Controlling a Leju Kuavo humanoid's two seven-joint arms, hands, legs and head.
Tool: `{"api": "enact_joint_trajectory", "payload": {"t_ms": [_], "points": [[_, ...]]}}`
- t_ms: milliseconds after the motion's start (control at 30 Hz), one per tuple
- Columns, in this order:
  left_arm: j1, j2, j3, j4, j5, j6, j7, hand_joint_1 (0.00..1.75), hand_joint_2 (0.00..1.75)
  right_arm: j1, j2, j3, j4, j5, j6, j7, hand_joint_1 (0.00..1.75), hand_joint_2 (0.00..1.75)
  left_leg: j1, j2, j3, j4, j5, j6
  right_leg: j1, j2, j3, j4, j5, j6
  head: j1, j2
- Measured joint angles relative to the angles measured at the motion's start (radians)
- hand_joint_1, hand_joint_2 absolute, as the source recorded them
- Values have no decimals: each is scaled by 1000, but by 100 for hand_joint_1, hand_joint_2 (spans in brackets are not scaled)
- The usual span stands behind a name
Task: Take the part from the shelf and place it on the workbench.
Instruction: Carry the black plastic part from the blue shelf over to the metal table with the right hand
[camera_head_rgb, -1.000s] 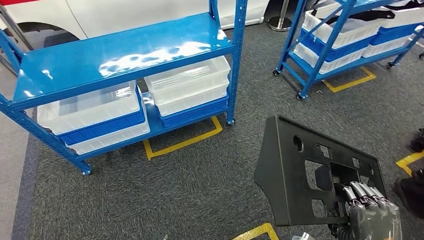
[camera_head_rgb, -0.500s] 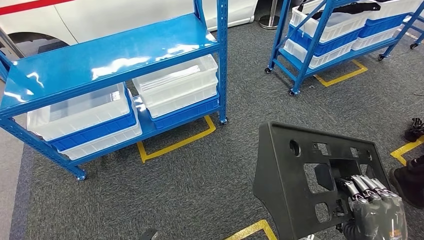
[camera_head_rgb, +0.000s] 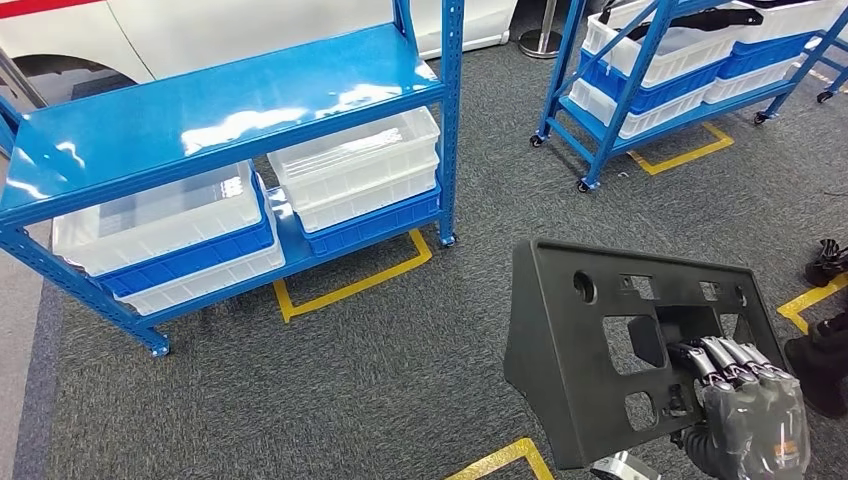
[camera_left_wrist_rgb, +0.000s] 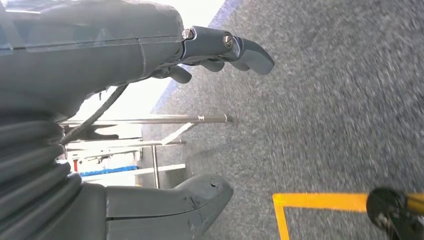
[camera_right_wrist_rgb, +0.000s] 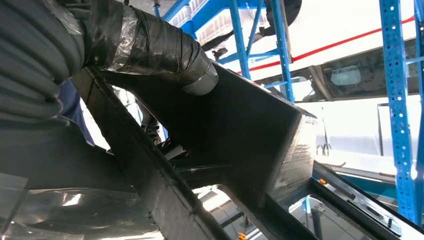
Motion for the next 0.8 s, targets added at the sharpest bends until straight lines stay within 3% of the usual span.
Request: {"api": "enact_joint_trajectory", "payload": {"t_ms": [233,300,367,433,500,533,567,600,667,733,800], "points": [[2,2,0,0,14,-20,-4,0,175,-26,20,2,17,-11,6,-15,175,175,-3,0,-4,7,-1,1,-3,0,0,-4,4,5,0,0],[1,3,1,0,19,-28,-8,0,175,-32,30,4,22,-7,7,-19,175,175,-5,1,-3,3,2,12,-8,1,4,-17,13,15,0,0],[0,1,1,0,23,-36,-9,0,175,-34,38,9,24,4,8,-22,175,175,1,5,16,-36,25,32,-8,2,10,-25,16,23,1,0],[-1,-4,1,0,24,-39,-9,0,175,-37,47,18,27,13,8,-22,175,175,7,17,34,-78,49,45,-4,6,-12,23,-20,23,2,0],[-2,-10,1,-1,26,-40,-8,0,175,-38,53,27,32,16,9,-22,175,175,7,28,32,-81,52,48,-5,9,-69,135,-78,26,2,0],[-2,-12,1,-1,26,-40,-8,0,175,-37,55,30,35,16,9,-22,175,175,8,34,28,-76,49,46,-6,9,-93,182,-92,30,2,0],[-2,-14,1,-1,26,-41,-8,0,175,-37,57,33,37,16,9,-22,175,175,10,40,24,-67,45,42,-9,8,-102,198,-88,34,2,0],[-2,-17,1,-1,26,-41,-8,0,175,-37,58,36,39,17,9,-22,175,175,13,46,20,-57,39,37,-13,5,-92,179,-67,40,2,0],[-2,-19,1,0,26,-41,-8,0,175,-38,61,41,41,17,10,-22,175,175,22,59,10,-25,19,18,-19,-24,-40,78,-15,49,2,0],[-1,-16,1,0,27,-41,-7,0,175,-40,66,44,43,17,10,-22,175,175,21,71,-1,12,-7,-3,-18,-50,-16,24,-3,38,1,0],[-2,-14,1,0,28,-41,-7,0,175,-41,71,45,44,17,11,-22,175,175,16,83,-2,27,-22,-13,-14,-41,-26,31,-11,15,0,0]]}}
